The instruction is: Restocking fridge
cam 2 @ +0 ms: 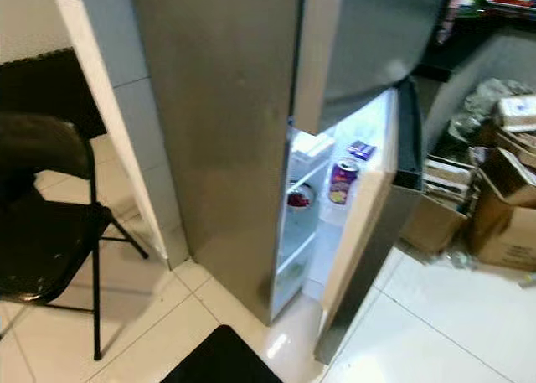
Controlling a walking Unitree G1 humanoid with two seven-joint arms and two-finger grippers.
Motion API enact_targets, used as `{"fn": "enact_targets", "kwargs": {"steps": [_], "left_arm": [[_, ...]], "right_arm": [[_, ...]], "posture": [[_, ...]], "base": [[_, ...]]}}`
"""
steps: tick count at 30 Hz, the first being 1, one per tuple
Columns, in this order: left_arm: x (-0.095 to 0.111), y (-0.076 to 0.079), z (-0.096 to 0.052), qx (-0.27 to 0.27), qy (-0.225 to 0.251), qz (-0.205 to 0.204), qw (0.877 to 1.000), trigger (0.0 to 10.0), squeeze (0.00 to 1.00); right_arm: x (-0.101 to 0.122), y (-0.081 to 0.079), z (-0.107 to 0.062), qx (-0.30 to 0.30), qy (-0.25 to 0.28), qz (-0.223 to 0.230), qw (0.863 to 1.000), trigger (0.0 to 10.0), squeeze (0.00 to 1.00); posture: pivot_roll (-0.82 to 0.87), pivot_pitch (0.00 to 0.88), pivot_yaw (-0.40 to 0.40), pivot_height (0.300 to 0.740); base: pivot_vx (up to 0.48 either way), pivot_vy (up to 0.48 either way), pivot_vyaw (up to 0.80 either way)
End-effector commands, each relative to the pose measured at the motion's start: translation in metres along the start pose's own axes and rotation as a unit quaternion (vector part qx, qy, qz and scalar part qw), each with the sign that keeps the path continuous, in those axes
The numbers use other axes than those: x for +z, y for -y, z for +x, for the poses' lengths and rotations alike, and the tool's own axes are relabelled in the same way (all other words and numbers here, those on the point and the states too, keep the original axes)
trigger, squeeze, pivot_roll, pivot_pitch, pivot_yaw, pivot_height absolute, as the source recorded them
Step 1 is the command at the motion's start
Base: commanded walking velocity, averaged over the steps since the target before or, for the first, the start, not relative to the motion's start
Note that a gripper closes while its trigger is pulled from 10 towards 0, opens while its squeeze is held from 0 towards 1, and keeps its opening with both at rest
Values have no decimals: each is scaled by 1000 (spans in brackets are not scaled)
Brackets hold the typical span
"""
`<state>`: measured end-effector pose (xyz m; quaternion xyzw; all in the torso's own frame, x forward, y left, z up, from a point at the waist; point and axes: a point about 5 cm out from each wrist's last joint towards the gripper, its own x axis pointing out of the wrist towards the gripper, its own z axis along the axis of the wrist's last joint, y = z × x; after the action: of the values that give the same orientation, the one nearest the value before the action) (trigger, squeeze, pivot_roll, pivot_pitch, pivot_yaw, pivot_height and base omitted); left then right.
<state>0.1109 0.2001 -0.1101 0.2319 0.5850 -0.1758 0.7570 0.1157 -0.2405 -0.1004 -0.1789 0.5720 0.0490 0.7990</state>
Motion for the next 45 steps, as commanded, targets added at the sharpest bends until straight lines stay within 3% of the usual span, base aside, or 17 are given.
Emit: {"fn": "enact_targets", "kwargs": {"steps": [1,2,3,7,8,15,17,28,45], "left_arm": [[10,-7,0,11,19,-3,1000,2196,0],[11,-7,0,11,21,-2,1000,2196,0],[12,-7,0,8,23,-5,1000,0,0],[12,-6,0,10,20,-10,1000,0,0],[11,-4,0,8,18,-10,1000,10000,0],[10,-1,0,7,17,-12,1000,10000,0],[10,-1,1,7,17,-14,1000,10000,0],[9,2,1,3,17,-17,1000,10000,0],[7,4,1,-2,15,-15,1000,10000,0]], "right_arm": [[3,3,0,-9,5,13,1000,10000,0],[4,4,0,-10,7,18,1000,10000,0],[5,4,0,-11,9,20,1000,10000,0],[6,4,0,-12,9,19,1000,10000,0],[7,4,0,-12,11,21,1000,10000,0],[7,3,0,-9,12,15,1000,10000,0],[6,4,0,-8,5,-13,1000,10000,0],[6,5,0,-17,8,2,1000,10000,0],[4,4,0,-31,2,9,999,10000,0]], "posture": [[-23,0,-19,740],[-21,0,-20,740],[-22,0,-19,740],[-23,0,-18,740],[-24,0,-18,740],[-25,0,-21,740],[-27,0,-22,740],[-34,0,-16,740],[-34,0,-16,740]], "base": [[0,0,0],[0,0,0],[0,0,0],[0,0,0],[0,0,0],[0,0,0],[0,0,772],[0,0,753],[0,0,0]]}}
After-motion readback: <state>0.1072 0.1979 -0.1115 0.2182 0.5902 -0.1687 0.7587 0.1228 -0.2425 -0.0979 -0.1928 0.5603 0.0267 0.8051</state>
